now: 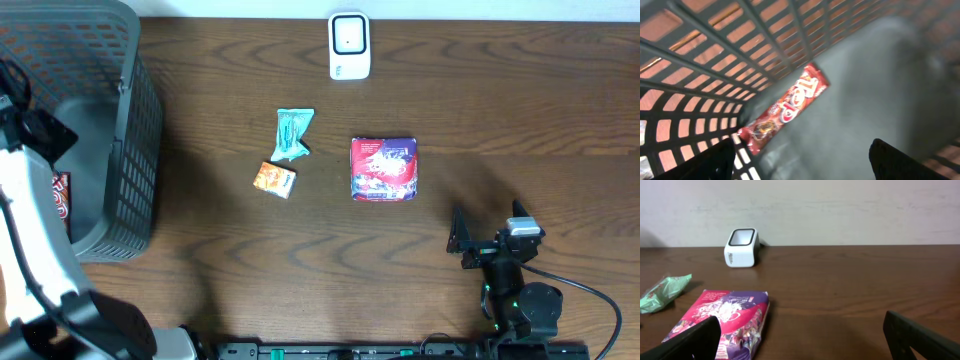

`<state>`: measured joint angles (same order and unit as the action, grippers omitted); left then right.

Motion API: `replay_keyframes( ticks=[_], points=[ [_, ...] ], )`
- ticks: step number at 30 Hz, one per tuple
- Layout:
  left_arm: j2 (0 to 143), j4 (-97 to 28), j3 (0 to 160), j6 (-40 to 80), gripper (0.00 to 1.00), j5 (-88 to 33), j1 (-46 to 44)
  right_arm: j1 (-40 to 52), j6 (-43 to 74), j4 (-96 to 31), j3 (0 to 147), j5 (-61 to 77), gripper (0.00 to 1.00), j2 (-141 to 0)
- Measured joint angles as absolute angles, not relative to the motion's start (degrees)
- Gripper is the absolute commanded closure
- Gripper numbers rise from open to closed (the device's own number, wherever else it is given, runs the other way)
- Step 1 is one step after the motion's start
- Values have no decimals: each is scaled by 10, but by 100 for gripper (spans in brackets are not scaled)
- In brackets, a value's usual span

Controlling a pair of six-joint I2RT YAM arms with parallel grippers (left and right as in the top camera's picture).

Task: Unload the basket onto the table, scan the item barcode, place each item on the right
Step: 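Reach the left gripper into the basket toward the red bar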

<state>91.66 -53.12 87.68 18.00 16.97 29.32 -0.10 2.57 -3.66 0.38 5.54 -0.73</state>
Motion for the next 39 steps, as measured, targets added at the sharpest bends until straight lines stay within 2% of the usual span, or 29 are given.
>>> replay_keyframes(
  ticks=[26,37,39],
  points=[
    [1162,-514,875,114,14,195,316,-1,26,-37,4,55,1,-7],
    [1171,-482,868,39,15,97,360,-1,26,-37,4,55,1,-7],
    [1171,-475,862,32,21,89,361,-1,26,-37,4,55,1,-7]
  ],
)
